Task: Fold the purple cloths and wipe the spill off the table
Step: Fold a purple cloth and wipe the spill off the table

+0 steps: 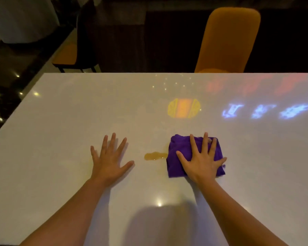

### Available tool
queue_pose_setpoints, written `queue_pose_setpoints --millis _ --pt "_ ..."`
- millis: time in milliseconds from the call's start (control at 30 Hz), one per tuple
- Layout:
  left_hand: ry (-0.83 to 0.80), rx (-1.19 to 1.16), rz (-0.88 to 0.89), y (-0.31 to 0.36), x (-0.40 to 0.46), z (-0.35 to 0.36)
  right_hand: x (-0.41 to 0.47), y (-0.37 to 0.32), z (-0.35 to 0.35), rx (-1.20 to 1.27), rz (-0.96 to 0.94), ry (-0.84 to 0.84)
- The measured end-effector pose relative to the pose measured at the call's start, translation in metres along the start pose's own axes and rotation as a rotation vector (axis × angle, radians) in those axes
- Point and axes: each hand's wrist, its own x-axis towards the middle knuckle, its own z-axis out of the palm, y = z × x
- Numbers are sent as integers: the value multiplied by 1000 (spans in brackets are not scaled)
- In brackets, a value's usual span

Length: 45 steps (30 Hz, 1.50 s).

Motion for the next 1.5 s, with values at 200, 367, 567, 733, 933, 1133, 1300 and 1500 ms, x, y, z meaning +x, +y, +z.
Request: queue_pose_setpoints --millis 200,367,567,733,933,1133,1300,1500 --pt "-74 30 -60 -20 -13 18 5 -17 18 -26 78 33" --pt "-58 33 -55 -22 -11 22 18 -56 21 29 134 9" --pt "-29 29 -49 -23 -11 26 25 -127 37 72 39 -53" --pt "3 8 -37 -24 -13 28 19 -155 54 24 -123 -60" --pt "-34 47 -58 -21 -12 24 8 -96 47 50 -145 117" --pt "-61 39 -51 -21 -13 20 25 -32 27 70 55 200" --pt "-58 9 -85 -20 -11 20 27 -48 30 135 94 226" --pt "-54 -25 -121 -20 -11 19 35 -111 21 437 -8 191"
